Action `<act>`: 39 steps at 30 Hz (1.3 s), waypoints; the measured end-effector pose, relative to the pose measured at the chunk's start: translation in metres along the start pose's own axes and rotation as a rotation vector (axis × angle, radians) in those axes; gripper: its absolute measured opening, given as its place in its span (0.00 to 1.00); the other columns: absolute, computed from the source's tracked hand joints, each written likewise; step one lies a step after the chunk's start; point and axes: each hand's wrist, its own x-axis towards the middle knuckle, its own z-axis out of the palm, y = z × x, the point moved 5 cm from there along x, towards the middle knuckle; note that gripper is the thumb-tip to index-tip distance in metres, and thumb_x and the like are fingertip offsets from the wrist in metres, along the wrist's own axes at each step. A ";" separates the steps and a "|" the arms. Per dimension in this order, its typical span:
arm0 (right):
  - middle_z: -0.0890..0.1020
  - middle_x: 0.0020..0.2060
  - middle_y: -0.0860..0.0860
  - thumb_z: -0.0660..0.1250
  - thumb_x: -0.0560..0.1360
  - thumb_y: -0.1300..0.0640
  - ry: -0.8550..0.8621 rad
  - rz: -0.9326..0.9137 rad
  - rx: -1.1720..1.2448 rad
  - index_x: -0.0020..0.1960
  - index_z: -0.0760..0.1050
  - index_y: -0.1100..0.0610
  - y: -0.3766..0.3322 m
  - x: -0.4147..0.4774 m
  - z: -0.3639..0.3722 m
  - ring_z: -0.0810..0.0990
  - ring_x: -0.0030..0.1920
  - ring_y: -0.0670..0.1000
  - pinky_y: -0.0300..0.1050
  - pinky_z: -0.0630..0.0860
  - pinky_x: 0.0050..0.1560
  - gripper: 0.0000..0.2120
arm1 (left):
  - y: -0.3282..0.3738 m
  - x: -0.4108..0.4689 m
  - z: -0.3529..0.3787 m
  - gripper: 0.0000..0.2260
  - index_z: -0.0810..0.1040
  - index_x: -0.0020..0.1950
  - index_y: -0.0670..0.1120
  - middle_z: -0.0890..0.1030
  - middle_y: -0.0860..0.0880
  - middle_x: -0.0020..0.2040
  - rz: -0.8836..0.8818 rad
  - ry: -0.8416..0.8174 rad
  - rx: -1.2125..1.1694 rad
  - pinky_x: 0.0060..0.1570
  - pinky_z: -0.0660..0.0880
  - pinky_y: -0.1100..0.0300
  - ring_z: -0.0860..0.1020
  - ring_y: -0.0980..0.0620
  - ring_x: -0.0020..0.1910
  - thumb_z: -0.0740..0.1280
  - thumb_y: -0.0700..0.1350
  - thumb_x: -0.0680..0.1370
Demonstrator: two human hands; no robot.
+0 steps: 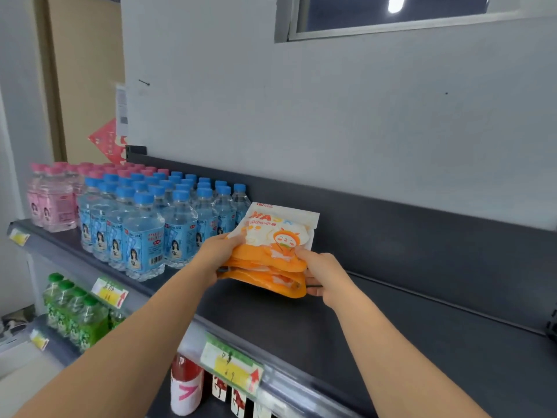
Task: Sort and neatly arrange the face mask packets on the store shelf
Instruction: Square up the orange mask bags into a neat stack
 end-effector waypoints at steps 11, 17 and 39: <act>0.79 0.56 0.57 0.68 0.76 0.47 0.110 0.114 0.043 0.69 0.68 0.57 0.000 0.029 0.045 0.80 0.49 0.55 0.47 0.76 0.37 0.26 | 0.002 0.063 -0.024 0.32 0.62 0.75 0.46 0.72 0.44 0.68 0.080 -0.052 0.213 0.61 0.74 0.46 0.73 0.43 0.62 0.65 0.59 0.76; 0.80 0.55 0.56 0.69 0.75 0.48 0.180 0.107 0.065 0.66 0.70 0.58 -0.001 0.039 0.052 0.80 0.52 0.56 0.46 0.76 0.35 0.24 | 0.014 0.057 -0.029 0.25 0.65 0.72 0.50 0.76 0.45 0.63 0.358 0.101 0.576 0.56 0.74 0.49 0.76 0.44 0.56 0.58 0.61 0.79; 0.75 0.46 0.48 0.55 0.81 0.42 0.351 -0.144 -0.247 0.61 0.74 0.58 -0.017 0.014 0.016 0.74 0.52 0.51 0.49 0.74 0.58 0.22 | 0.065 0.018 -0.012 0.14 0.81 0.58 0.48 0.80 0.47 0.57 0.905 0.243 0.809 0.56 0.70 0.51 0.73 0.47 0.60 0.61 0.54 0.80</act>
